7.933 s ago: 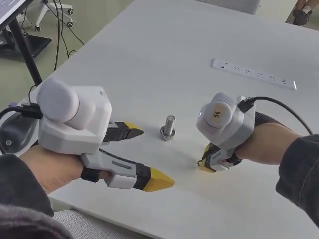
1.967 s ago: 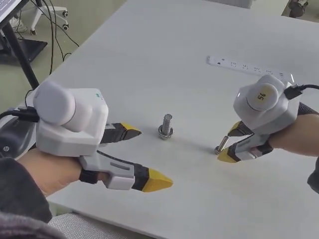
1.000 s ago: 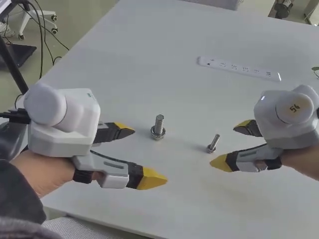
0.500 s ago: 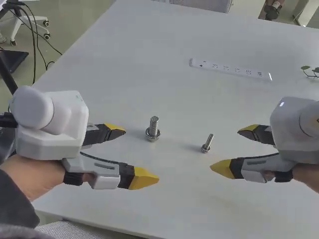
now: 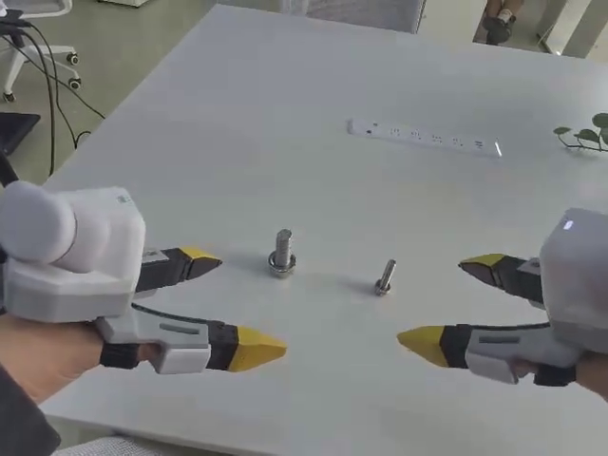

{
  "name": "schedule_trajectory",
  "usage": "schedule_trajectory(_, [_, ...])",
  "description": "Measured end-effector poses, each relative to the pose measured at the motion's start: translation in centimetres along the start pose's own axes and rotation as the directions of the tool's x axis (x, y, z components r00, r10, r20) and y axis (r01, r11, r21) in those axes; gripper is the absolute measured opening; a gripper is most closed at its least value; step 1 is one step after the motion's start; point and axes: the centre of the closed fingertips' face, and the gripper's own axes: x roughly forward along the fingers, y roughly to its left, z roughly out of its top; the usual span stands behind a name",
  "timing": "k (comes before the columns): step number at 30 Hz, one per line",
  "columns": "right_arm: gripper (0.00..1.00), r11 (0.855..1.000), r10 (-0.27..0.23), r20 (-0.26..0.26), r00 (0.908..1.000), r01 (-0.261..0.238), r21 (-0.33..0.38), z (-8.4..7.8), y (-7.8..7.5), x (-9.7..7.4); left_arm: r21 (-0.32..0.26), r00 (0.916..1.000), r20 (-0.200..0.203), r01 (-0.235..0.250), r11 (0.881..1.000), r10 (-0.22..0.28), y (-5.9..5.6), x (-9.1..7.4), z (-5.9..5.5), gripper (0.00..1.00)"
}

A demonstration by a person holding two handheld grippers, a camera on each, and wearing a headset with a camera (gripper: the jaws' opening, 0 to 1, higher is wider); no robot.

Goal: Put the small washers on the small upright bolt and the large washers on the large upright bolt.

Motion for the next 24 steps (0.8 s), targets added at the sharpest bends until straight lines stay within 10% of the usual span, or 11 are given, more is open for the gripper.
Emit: schedule_trajectory(24, [0.99,0.988,-0.080,0.087,0.9930,0.067,0.141,-0.6,0.3,-0.4,-0.035,0.9998,0.004,-0.019,0.999,0.019,0.0,-0.4,-1.3,0.85])
